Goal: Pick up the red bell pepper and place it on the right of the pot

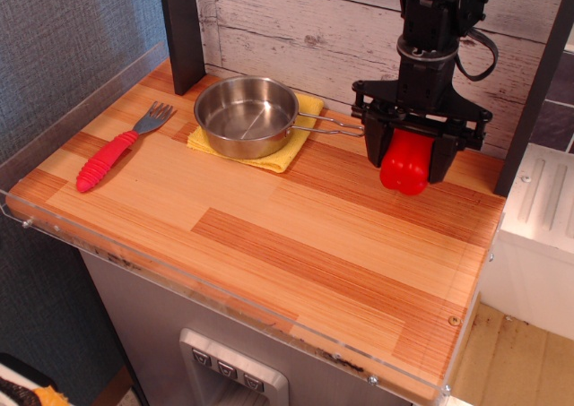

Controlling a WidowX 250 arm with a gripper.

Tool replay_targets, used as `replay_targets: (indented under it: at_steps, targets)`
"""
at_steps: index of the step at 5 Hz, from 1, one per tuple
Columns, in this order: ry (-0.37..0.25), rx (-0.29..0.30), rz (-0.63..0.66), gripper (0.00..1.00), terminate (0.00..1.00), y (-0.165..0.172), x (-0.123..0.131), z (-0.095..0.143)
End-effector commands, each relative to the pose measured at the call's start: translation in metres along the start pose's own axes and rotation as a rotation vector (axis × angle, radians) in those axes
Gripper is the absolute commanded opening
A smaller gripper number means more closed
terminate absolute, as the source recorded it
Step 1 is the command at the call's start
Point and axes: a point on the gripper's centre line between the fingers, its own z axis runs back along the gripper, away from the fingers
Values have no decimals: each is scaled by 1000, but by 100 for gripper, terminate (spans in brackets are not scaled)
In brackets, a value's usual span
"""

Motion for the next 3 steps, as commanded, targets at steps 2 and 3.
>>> replay_targets:
  at_steps: [2, 3]
  targets:
    - [19, -41, -72, 100, 0, 14, 11, 8]
    - [45, -38, -105, 100, 0, 17, 9, 11]
